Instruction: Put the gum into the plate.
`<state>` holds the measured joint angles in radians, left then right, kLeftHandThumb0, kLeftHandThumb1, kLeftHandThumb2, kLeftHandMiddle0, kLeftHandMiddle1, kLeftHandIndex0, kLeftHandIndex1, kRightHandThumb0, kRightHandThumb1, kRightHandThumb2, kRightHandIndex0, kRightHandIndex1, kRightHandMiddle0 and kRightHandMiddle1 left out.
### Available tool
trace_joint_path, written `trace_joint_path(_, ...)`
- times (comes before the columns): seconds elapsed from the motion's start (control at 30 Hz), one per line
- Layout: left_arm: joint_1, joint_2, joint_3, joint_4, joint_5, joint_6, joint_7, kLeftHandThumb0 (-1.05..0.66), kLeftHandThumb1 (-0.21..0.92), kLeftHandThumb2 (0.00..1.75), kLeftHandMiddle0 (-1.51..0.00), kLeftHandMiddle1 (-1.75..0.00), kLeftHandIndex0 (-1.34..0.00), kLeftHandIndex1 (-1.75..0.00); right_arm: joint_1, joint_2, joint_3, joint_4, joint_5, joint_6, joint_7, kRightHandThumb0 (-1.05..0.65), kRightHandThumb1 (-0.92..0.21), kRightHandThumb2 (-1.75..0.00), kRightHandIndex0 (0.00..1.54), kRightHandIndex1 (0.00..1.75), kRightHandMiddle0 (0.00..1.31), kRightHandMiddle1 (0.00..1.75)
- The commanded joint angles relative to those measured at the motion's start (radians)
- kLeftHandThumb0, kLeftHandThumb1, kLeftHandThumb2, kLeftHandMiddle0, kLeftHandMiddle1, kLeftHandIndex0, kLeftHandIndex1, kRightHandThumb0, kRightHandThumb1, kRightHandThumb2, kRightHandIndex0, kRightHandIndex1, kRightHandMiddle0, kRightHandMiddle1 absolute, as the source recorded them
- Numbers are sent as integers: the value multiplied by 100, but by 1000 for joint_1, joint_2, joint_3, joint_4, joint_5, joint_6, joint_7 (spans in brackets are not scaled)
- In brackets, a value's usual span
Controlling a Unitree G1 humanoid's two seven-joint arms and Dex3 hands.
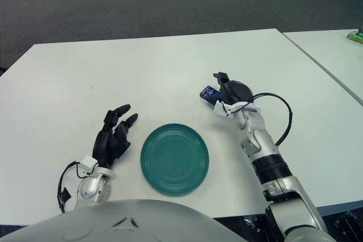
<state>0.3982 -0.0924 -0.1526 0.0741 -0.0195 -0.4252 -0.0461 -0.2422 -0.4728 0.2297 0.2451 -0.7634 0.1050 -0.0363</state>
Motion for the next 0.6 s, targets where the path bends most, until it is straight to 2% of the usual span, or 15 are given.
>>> trace_joint_path(0.0, 7, 15, 17, 23, 2, 26, 3, -79, 92, 88, -49, -30, -13, -92, -43, 13, -22, 24, 23, 18, -21, -65, -92, -51, 44, 4, 0, 62)
trace_joint_path(0.57, 10, 9, 18, 24, -16, 30, -5, -79, 92, 88, -49, -32, -15, -93, -74, -3, 8, 18, 15, 59, 14, -71, -92, -52, 44, 3, 0, 54)
